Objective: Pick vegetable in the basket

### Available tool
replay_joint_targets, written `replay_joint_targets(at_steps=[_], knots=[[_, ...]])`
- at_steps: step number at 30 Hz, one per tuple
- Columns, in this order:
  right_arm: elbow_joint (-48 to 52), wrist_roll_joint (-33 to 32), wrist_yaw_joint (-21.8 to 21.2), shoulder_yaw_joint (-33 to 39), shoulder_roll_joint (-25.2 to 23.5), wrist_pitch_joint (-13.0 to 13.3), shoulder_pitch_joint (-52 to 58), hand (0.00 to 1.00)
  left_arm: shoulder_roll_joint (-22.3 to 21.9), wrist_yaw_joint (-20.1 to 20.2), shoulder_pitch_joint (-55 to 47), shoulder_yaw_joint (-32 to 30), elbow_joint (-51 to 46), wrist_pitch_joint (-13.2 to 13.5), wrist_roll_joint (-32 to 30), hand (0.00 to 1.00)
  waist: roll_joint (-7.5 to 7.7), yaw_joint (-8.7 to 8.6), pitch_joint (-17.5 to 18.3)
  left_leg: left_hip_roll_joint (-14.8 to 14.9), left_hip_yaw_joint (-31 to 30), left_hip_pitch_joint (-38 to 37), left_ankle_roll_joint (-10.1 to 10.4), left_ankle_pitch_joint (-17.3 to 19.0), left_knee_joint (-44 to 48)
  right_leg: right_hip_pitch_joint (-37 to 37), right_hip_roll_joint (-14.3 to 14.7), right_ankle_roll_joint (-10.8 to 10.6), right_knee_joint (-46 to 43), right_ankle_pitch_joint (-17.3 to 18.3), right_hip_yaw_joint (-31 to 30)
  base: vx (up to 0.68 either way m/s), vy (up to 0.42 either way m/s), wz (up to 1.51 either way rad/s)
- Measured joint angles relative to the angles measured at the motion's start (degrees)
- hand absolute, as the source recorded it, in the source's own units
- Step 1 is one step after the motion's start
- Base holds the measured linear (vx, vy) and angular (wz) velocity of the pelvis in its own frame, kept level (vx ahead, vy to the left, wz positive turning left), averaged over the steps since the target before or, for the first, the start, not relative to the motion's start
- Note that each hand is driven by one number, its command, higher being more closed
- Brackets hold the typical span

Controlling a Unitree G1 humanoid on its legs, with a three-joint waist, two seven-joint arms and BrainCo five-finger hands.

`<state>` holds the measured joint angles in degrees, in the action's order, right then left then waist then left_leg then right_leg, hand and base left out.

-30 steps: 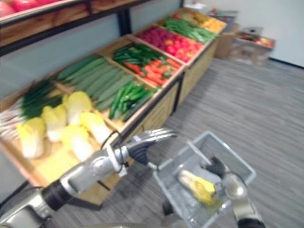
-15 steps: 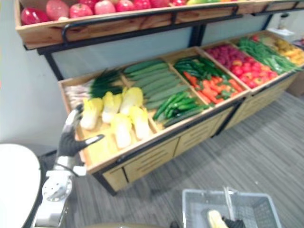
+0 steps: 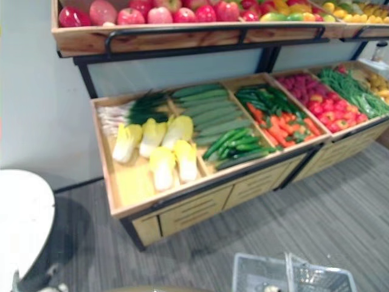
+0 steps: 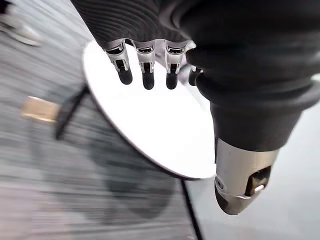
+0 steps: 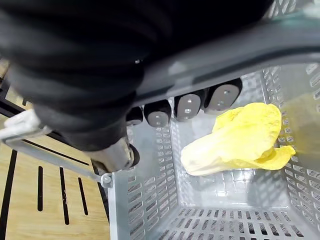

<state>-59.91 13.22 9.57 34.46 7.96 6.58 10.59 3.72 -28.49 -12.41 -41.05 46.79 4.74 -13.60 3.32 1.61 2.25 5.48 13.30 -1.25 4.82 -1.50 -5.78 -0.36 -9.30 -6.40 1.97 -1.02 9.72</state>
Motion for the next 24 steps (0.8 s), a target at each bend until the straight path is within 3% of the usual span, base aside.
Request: replay_joint_targets(at_steps=[3,9,10,12,14,15,17,19,20,22,23,24], knots=[[-2.23,-0.27,0.3,-0.13,0.06,0.01,-1.0,1.0,-0.04,1.92,-0.39,-0.96,8.65,-1.2,0.04,0.0,0.02,-0.03,-0.01,-0.12,0.01,0.0,0.15,0.18,0.01,0.11,0.17,0.2,0.31,-0.15,-0.07,0.04,-0.001,-0.01],[-4.06,-0.29,1.45,-2.3,0.5,0.36,-2.12,1.0,-0.3,6.6,-0.71,3.85,12.72,-1.67,-0.33,0.0,-0.47,-0.59,-0.33,0.05,0.41,-1.47,0.18,0.54,0.41,1.25,0.54,-0.29,0.43,-0.5,-0.94,0.03,-0.008,-0.05],[-4.06,-0.3,1.46,-2.43,0.54,0.77,-2.65,1.0,-0.29,7.54,-0.22,5.81,12.74,-1.65,-0.33,0.0,0.14,-1.37,-1.9,0.45,0.54,-0.58,0.14,3.69,5.77,1.51,0.13,-0.43,-1.88,0.82,-1.58,0.02,0.018,-0.1],[-3.96,-0.45,1.57,-2.58,0.78,1.37,-3.05,1.0,-0.3,8.53,0.75,7.93,12.75,-1.62,-0.34,0.0,-0.31,-2.05,-3.34,1.48,0.6,1.43,-0.11,7.54,13.04,1.2,0.06,-0.44,-4.52,2.06,-2.35,-0.02,0.027,-0.2],[-2.64,-0.97,1.59,-2.86,1.1,1.73,-3.84,1.0,-0.25,10.07,2.59,13.44,14.02,-1.5,-1.15,0.0,-2.0,-2.97,-4.95,3.96,1.79,5.67,-0.52,13.53,24.27,-1.49,0.55,-1.08,-8.37,3.12,-5.03,-0.08,0.097,-0.5],[-1.3,-0.97,1.58,-3.03,1.01,1.74,-3.85,1.0,-0.21,10.37,3.21,14.93,14.41,-1.49,-1.24,0.0,-2.16,-3.02,-5.15,4.37,2.55,6.69,-0.65,14.41,25.94,-2.6,0.77,-1.44,-8.72,2.84,-6.23,-0.07,0.113,-0.78],[2.94,-0.91,1.71,-5.83,0.09,1.98,-4.36,1.0,-0.07,11.32,5.33,20.02,14.86,-1.15,-1.67,0.0,-1.87,-3.01,-6.27,6.26,7.82,9.15,-1.38,16.83,29.34,-7.0,2.03,-3.14,-8.93,-0.71,-12.15,-0.17,0.164,-1.44],[7.36,-0.84,1.95,-10.63,-0.54,2.03,-4.82,1.0,0.71,11.92,6.99,23.27,14.79,-0.71,-3.89,0.0,-1.88,-3.06,-7.96,8.55,14.32,9.67,-2.9,17.91,31.03,-9.73,4.12,-3.52,-3.61,-10.72,-15.51,-0.27,0.191,-1.97],[9.61,-0.69,1.84,-14.32,-1.18,2.13,-6.13,1.0,1.46,12.4,7.51,24.92,14.4,0.09,-5.48,0.0,-3.19,-3.1,-9.01,11.28,20.57,9.79,-4.57,16.82,29.55,-10.82,4.99,-1.74,-2.74,-14.44,-11.13,-0.26,0.158,-1.71],[10.23,-0.53,1.81,-16.15,-0.79,2.3,-6.45,1.0,2.53,12.76,8.21,25.54,13.2,0.23,-6.97,0.0,-2.94,-3.05,-10.84,11.61,25.68,7.16,-5.29,15.03,26.44,-12.94,3.86,4.44,-16.49,-4.18,-1.76,-0.19,0.162,-1.6],[9.68,-0.11,1.79,-17.26,-0.19,2.27,-6.88,1.0,3.05,13.16,7.78,26.18,13.0,0.13,-8.04,0.0,-2.94,-3.0,-11.12,11.67,29.83,4.91,-5.9,13.39,23.9,-12.11,2.71,5.63,-23.54,0.24,2.58,-0.16,0.145,-1.71],[9.51,0.43,1.73,-18.29,0.21,2.26,-6.87,1.0,3.33,13.24,7.06,26.22,13.02,0.05,-7.98,0.0,-3.03,-3.06,-11.11,11.85,33.16,3.3,-6.15,12.19,22.31,-9.95,1.02,6.07,-28.0,2.33,5.35,-0.17,0.117,-1.49]])
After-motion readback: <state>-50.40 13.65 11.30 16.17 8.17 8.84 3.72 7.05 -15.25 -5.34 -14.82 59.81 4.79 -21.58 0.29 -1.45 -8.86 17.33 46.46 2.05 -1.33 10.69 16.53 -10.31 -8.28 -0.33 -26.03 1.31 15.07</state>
